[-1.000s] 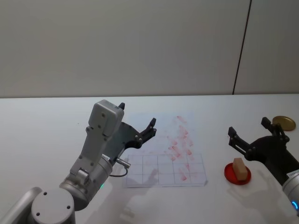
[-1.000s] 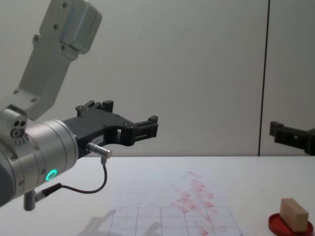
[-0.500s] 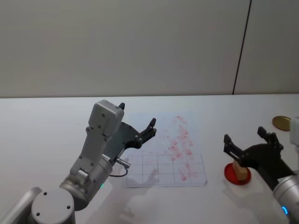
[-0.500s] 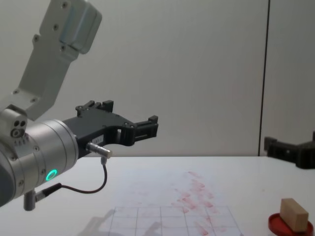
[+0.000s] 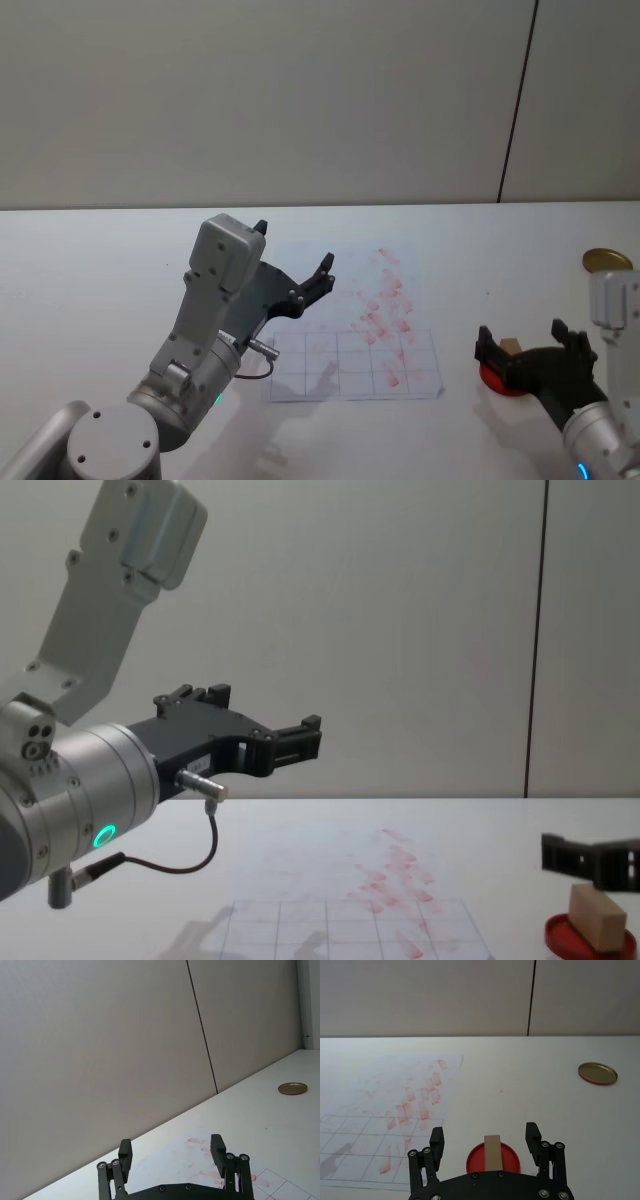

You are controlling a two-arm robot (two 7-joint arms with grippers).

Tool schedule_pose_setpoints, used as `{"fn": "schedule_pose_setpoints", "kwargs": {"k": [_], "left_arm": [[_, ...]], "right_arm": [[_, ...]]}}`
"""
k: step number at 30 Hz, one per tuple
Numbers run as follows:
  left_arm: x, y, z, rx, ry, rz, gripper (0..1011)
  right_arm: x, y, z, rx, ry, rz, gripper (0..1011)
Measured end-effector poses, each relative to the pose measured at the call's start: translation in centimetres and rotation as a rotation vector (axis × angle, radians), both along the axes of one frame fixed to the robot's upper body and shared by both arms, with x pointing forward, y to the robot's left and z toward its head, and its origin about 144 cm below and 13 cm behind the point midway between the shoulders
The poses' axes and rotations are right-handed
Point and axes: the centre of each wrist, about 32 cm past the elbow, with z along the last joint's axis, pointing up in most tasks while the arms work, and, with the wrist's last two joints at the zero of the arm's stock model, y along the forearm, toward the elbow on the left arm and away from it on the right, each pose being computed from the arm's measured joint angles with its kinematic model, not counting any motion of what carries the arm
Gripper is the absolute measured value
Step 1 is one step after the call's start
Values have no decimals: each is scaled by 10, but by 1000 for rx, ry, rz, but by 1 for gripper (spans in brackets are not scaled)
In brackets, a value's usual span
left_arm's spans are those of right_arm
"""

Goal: Use the one hand to pick up the stamp and affix it onto the A4 paper.

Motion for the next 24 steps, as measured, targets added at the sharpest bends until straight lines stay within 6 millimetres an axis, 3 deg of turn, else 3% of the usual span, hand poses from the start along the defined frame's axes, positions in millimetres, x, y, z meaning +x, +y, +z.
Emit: {"fn": "schedule_pose_setpoints", "kwargs": {"k": [12,24], "left_arm": [[0,0,0,0,0,0,993],[0,0,0,0,0,0,993]], "right_arm": [[10,7,-8,11,95,-50,994],[22,12,-12,12,132,-45,676]]}}
